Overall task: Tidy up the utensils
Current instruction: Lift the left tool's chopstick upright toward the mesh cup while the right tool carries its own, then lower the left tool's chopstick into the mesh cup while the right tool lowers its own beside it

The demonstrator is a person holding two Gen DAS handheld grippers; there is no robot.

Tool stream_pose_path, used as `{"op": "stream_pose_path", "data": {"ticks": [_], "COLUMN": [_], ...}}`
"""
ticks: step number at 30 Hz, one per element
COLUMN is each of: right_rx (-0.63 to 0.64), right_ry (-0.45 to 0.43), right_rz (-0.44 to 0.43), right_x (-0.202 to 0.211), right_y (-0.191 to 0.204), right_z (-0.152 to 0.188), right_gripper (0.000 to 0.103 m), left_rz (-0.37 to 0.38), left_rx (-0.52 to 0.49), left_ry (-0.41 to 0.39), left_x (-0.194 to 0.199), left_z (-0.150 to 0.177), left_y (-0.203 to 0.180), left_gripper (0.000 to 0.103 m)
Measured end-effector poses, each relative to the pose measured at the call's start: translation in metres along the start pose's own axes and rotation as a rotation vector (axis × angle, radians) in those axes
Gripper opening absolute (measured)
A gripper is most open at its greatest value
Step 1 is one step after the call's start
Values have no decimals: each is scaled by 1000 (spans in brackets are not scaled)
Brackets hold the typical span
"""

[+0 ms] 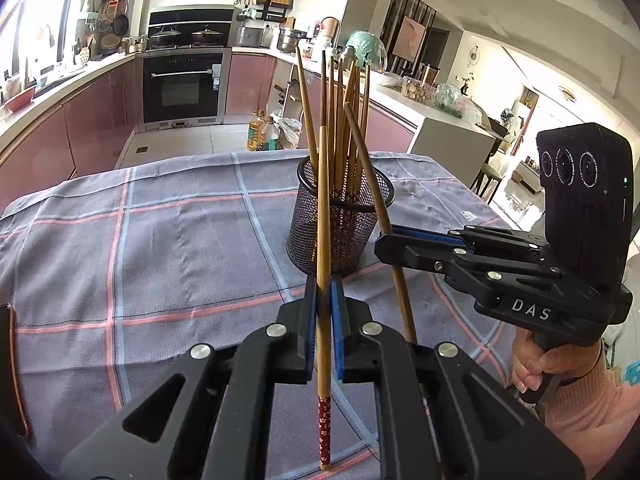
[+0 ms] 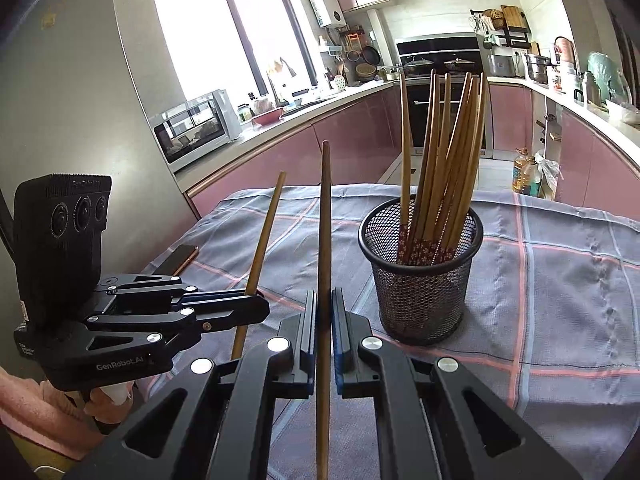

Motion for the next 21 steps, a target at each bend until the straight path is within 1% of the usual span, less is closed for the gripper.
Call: {"op": "stream_pose_path", "data": {"ticks": [11,21], "right_rx": [-9,-2], "right_ry": [-55,-100], "right_rz": [36,54], "right_x": [18,27], "right_y": [-13,-20], "right_z": [-14,-30], "right_gripper": [6,6], "left_rz": [16,52], "left_rx": [-3,2], "left_ry": [-17,-41], "left_x": [7,20], "left_z": [-6,-17], "left_y": [-4,-10], "left_gripper": [7,7]}}
Point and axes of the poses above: each gripper's, at about its wrist camera, not at the fingertips, and x roughly against the way its jaws point, y to its left, z to its underside, the point moved 10 cm from there along -x, roughly the way its jaws point, and after that the axes turned 14 degrees about x, right-handed, at the moved point
